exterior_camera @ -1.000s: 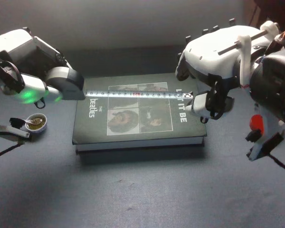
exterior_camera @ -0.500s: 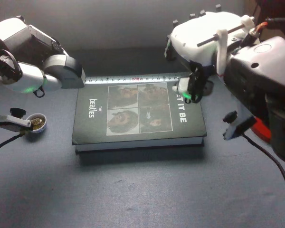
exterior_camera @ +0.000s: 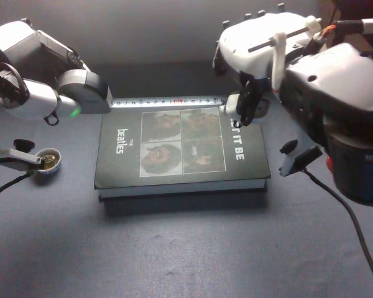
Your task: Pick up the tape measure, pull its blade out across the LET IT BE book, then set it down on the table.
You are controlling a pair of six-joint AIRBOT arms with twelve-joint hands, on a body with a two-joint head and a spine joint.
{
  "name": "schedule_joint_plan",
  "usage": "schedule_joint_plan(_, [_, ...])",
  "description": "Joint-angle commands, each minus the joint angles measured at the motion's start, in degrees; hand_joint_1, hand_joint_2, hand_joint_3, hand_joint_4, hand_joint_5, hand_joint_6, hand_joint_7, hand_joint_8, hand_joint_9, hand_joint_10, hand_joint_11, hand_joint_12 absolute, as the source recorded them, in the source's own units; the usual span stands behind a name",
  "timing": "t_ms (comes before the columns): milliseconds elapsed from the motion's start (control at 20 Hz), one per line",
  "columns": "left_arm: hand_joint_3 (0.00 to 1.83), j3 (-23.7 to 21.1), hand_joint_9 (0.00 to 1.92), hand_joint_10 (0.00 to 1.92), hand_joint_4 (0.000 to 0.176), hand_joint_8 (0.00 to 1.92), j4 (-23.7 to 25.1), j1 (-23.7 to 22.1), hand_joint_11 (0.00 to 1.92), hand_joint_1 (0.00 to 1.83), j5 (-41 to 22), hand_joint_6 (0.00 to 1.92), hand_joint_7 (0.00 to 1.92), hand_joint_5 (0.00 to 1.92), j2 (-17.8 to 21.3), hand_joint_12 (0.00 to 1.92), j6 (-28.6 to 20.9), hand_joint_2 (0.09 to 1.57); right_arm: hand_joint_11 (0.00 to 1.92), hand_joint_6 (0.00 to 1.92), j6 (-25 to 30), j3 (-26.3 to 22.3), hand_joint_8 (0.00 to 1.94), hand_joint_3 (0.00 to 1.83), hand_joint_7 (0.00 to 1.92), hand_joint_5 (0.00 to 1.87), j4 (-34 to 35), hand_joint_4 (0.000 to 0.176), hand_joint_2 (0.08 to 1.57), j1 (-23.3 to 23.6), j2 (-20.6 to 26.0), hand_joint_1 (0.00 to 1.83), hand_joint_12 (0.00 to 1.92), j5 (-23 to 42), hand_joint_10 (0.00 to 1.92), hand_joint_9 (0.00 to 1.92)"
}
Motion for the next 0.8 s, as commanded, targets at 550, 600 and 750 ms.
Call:
schedule_joint_plan(550, [0.0,-0.24,0.91,1.24,0.0,0.87,1.69,-1.04,0.87,1.38,-4.59,0.57,1.06,1.12,0.56,0.95,-0.46,1.08,0.25,0.0,1.94,3.29,0.0,0.0,0.73,0.69,-4.14,0.0,1.1,0.57,-3.41,1.05,1.12,0.87,0.01,0.69])
schedule_joint_plan(600, [0.0,-0.26,0.91,1.24,0.0,0.87,1.86,-1.06,0.87,1.38,-4.57,0.57,1.06,1.12,0.56,0.95,-0.46,1.08,0.25,0.0,1.99,3.33,0.0,0.0,0.74,0.7,-4.04,0.0,1.1,0.6,-3.6,1.05,1.12,0.92,0.01,0.69])
schedule_joint_plan(750, [0.0,-0.25,0.9,1.24,0.0,0.85,1.88,-1.1,0.88,1.39,-4.55,0.53,1.07,1.15,0.56,0.97,-0.46,1.07,0.25,0.02,1.95,3.33,0.01,0.0,0.77,0.75,-2.9,0.0,1.1,0.51,-3.82,1.05,1.12,0.96,0.02,0.72])
